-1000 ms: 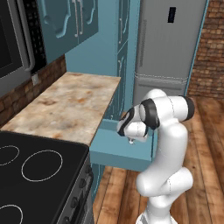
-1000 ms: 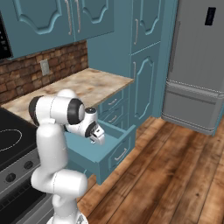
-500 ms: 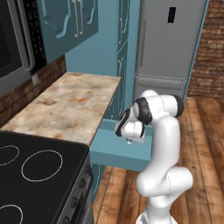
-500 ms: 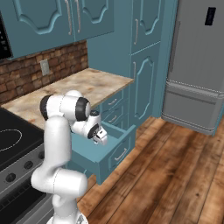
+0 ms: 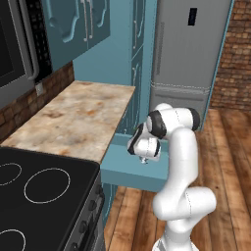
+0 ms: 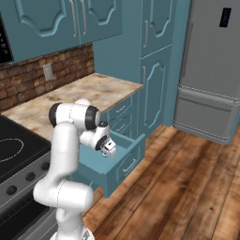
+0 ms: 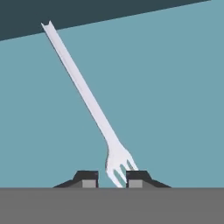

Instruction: Pick up the metallic utensils from the counter and place them in the open drawer. Make sure not to pick up any wooden utensils.

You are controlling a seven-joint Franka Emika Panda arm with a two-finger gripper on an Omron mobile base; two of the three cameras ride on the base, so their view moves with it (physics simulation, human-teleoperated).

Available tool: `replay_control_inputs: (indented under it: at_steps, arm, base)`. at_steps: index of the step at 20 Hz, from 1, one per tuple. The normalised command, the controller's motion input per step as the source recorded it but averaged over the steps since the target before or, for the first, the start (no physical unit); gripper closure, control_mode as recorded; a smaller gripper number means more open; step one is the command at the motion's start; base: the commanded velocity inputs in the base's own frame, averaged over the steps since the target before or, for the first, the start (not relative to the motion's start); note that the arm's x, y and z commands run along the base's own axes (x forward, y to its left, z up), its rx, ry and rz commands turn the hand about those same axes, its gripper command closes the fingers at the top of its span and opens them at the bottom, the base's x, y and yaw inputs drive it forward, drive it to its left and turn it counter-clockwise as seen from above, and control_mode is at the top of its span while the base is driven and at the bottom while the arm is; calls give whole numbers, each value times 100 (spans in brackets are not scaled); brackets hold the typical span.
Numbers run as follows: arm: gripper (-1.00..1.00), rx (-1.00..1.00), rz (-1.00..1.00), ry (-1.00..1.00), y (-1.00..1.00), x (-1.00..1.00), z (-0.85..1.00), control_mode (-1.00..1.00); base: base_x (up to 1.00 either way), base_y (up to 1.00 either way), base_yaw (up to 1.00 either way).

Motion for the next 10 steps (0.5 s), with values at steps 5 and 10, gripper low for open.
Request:
replay_control_inputs:
  at_steps: [5, 10]
  arm:
    - [-100, 0, 0, 0, 0, 0, 25, -100]
    - [-100, 0, 0, 0, -18, -59, 80, -100]
  base:
    - [0, 0, 0]
    - [0, 0, 0]
